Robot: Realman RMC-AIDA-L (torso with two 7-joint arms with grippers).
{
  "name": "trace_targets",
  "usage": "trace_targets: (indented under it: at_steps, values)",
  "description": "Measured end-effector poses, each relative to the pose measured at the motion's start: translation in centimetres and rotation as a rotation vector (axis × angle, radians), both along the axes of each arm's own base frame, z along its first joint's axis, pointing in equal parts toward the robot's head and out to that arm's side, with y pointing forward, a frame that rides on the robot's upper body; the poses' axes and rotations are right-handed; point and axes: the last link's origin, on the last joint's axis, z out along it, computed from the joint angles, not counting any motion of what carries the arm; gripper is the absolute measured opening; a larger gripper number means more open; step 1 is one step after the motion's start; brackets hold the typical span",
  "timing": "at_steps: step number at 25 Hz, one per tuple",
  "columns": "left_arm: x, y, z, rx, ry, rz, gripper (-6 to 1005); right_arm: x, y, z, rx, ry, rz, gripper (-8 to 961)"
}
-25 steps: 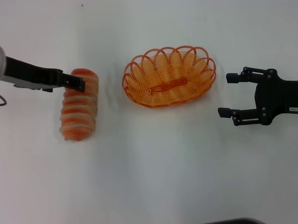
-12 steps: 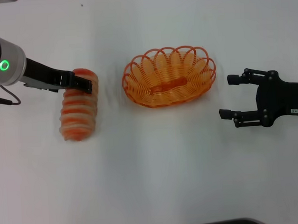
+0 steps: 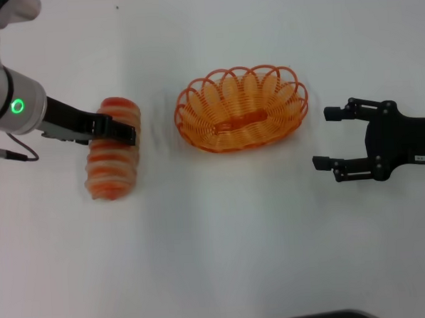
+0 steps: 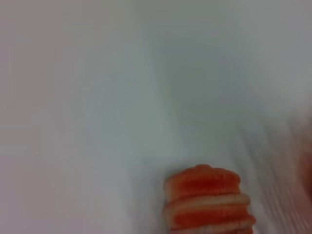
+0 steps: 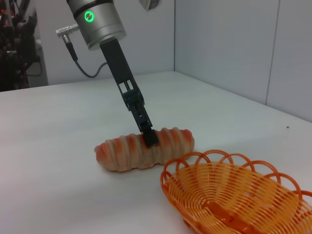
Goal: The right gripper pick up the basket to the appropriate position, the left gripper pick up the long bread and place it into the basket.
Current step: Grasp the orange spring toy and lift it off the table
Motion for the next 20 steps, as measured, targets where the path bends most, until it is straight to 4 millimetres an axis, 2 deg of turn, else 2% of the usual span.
trace_targets:
  at_steps: [20]
  values:
    - [0.6, -0.4, -1.2, -0.062, 0.056, -0.035, 844, -0.1, 0.1, -0.1, -0.006, -0.004, 0.009, 897]
